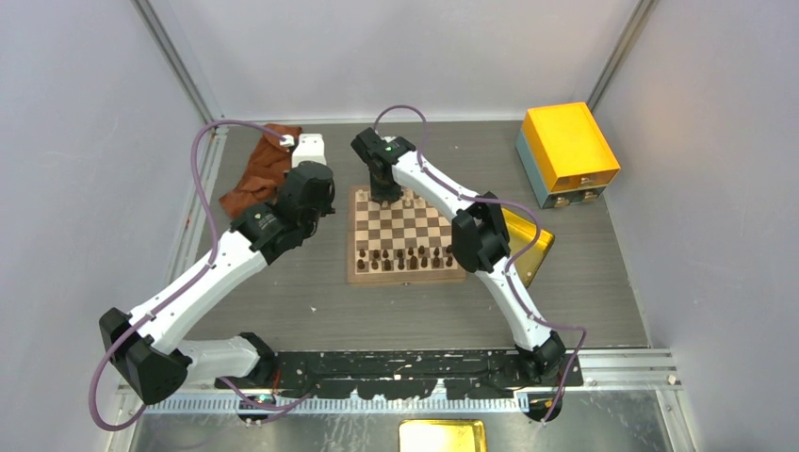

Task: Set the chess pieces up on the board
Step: Place the chess piece on the chessboard.

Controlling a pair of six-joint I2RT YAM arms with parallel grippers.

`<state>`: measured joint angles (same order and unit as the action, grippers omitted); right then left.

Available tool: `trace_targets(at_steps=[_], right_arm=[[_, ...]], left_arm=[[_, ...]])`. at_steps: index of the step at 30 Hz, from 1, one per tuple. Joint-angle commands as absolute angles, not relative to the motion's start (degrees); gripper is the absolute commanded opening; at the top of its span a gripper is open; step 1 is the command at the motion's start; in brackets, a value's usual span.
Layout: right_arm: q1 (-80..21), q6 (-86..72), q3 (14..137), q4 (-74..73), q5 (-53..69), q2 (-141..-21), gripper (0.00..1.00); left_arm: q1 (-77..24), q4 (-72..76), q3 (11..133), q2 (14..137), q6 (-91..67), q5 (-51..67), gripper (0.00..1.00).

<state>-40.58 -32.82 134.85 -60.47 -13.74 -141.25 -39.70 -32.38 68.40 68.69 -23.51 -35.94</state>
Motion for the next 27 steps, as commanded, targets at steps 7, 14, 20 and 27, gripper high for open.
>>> trace_targets(at_steps=[7,14,20,27], right_arm=[[-40.55,-32.04,136.73,-59.24,-13.71,-140.31,0.29],[-40.76,-31.58,136.49,-59.08,-13.95,-139.36,0.29],[-40.82,-31.07,136.66,-59.11,-14.24,-138.32,0.30],[-41.22,-30.52,136.84,-59.00,-14.33,-136.64,0.30]], left_arm=[[-40.01,-28.92,68.29,67.94,-23.54,-36.93,0.18],[-40.02,-28.83,68.28,68.03,-23.81,-36.65,0.18],[-40.02,-28.76,68.49,68.29,-23.82,-36.65,0.18],[-40.04,-29.00,69.33,68.66,-23.74,-36.56,0.18]])
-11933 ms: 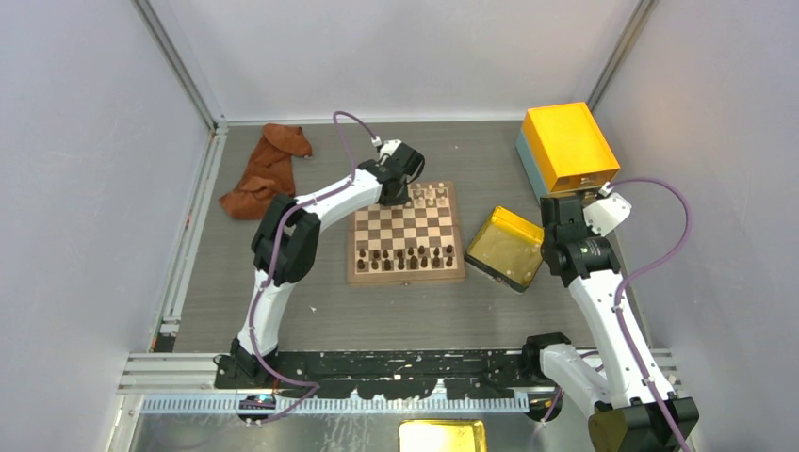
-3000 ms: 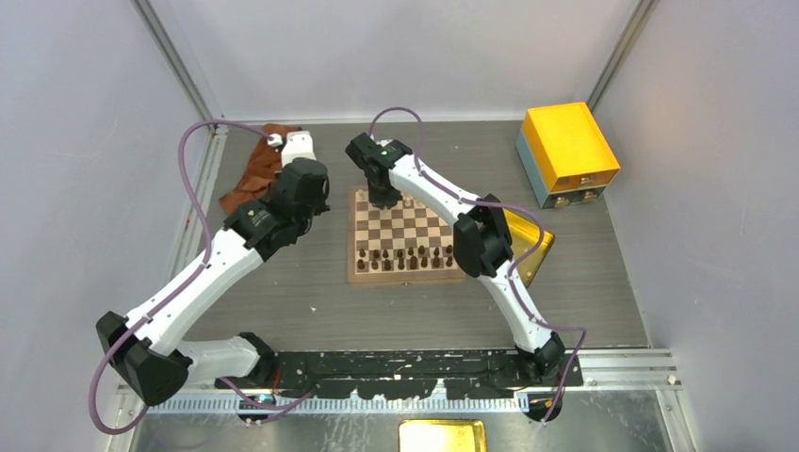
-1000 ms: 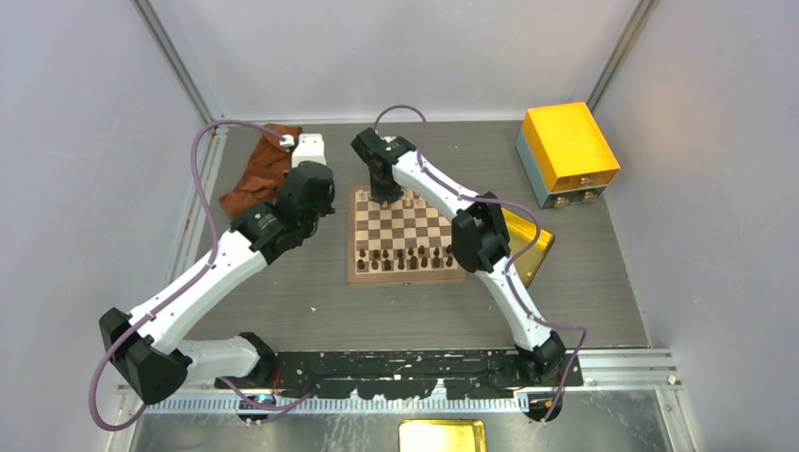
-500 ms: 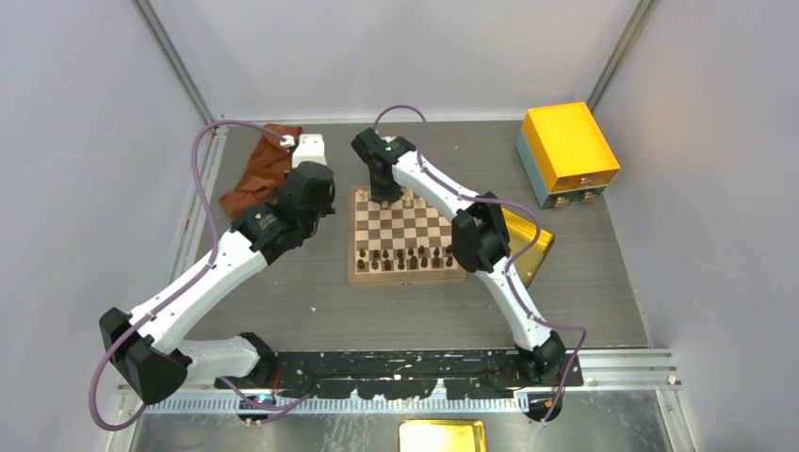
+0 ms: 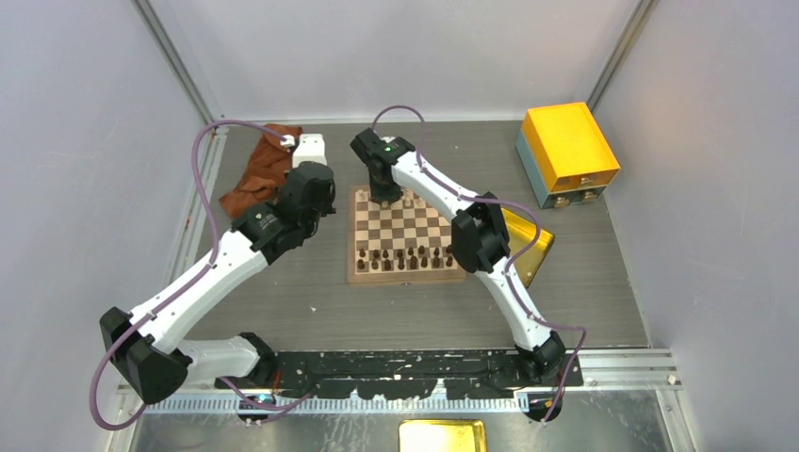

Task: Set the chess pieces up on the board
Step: Place the chess piece on the chessboard, then pick up the chess piece from the storage box.

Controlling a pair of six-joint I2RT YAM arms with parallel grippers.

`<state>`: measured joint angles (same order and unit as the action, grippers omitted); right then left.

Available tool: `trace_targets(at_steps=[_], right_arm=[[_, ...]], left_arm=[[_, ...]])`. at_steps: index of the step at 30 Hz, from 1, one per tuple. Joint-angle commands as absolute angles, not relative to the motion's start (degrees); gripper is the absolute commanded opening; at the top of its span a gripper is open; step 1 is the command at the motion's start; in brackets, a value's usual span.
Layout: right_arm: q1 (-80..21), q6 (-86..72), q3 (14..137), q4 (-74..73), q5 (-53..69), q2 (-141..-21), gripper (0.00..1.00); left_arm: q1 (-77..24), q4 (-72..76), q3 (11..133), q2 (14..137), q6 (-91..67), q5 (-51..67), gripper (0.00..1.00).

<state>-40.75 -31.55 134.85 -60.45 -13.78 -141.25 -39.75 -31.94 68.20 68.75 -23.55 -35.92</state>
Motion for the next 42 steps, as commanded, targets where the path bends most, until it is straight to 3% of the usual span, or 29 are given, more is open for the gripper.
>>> trace_targets(at_steps=[1,14,21,31,42], right_arm=[[-41.30,-30.48,136.63,-58.91,-14.39,-136.28,0.30],[-41.49,-28.99,128.01,-58.00,-17.12,-123.33,0.30],[-40.32,-28.00,116.58,-59.96,-24.25,-109.84,0.31],[-26.68,-34.25,88.81,-59.83,-22.66,-86.72,0.36],[-13.09,-39.81,66.64,-56.67,-16.64,-79.36,0.35]], left_arm=[[-40.01,-28.93,69.41,68.57,-23.67,-36.63,0.18],[-39.75,-28.21,74.74,72.35,-21.59,-37.68,0.19],[-39.64,-28.41,83.60,80.01,-18.66,-36.57,0.28],[-39.47,-29.22,95.74,93.35,-17.03,-32.66,0.42],[-38.41,-30.36,96.32,98.38,-19.48,-30.80,0.45]])
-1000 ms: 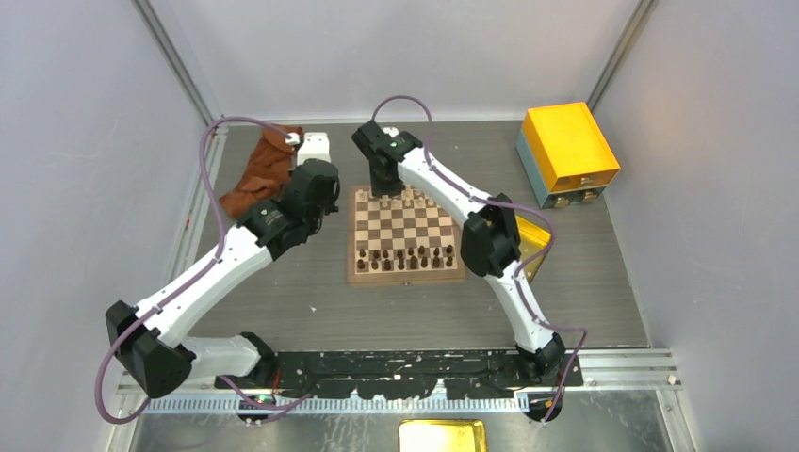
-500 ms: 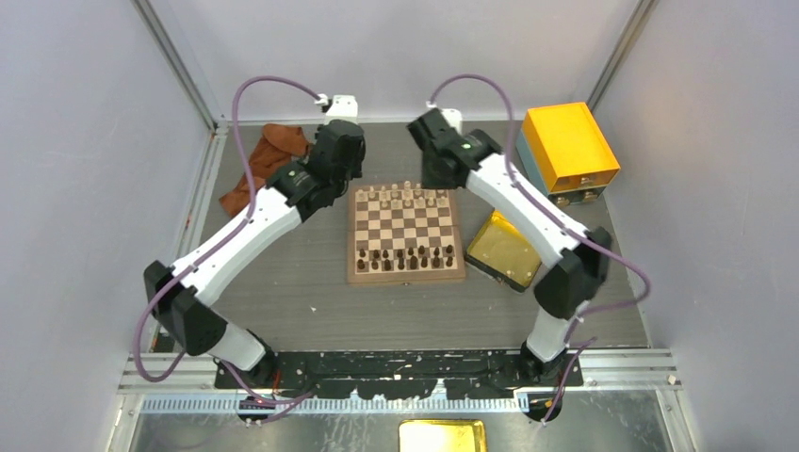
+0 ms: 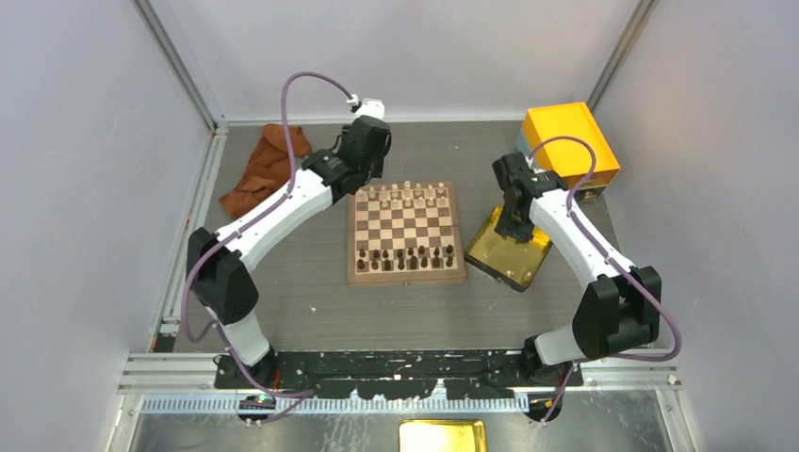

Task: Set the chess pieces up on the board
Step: Pick up the chess piece from the storage box.

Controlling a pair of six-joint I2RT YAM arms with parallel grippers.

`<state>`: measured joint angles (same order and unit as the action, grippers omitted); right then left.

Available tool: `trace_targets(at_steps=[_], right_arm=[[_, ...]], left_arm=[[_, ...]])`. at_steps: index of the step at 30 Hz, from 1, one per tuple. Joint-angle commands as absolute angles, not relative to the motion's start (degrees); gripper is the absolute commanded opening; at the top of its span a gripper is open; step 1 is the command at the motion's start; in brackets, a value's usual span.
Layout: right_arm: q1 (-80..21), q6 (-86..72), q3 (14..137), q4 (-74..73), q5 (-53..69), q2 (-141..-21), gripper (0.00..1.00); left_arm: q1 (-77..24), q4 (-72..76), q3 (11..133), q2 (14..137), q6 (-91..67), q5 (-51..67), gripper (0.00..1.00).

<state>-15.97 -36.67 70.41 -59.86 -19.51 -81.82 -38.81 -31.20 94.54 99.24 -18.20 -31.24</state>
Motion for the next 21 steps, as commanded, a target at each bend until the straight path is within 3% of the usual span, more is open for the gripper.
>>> trace_targets(at_steps=[1,21], right_arm=[[-12.58,-40.20,65.76,-56.61,-16.37,-79.48,0.35],[-10.43,-47.86,59.99,-58.37,-21.40,-84.26,0.34]], left_arm=[[-38.45,-30.34,96.06,98.29,-19.51,-30.79,0.45],[-35.93,-28.25,88.13,92.13,-20.56,-28.72,0.45]])
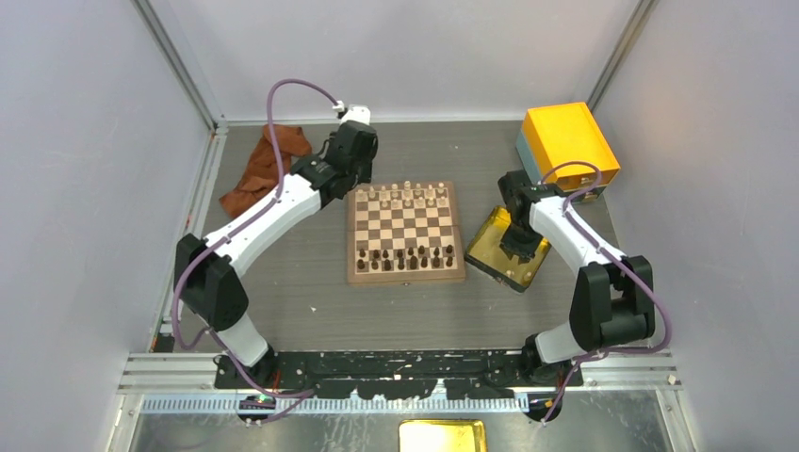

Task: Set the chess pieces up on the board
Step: Pick up the chess piece from the storage box.

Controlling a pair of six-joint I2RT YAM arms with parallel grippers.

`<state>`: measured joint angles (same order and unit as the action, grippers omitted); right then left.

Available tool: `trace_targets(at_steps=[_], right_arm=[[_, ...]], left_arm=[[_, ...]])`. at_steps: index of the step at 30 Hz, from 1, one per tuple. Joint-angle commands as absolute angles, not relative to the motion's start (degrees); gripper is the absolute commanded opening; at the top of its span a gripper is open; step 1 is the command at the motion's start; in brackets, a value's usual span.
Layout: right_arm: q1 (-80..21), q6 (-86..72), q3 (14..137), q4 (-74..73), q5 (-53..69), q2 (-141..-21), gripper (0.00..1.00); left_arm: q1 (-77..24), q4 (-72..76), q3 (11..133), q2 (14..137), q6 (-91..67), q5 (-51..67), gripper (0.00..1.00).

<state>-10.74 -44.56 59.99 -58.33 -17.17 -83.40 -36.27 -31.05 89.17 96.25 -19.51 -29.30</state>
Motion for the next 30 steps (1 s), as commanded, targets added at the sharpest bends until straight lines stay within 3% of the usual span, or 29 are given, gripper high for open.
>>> trace_targets(at_steps=[1,30], right_arm=[[-10.42,-48.63,60.10,-58.62,-22.23,-84.69,0.34],[-10.25,-60.11,64.05,-61.74,-32.16,-95.02,0.39]], left_arm=[[-35.81,-28.22,87.81,91.85,-20.57,-28.56,0.45],[-35.28,-26.57,78.84,84.08,-19.02,-29.05,0.45]])
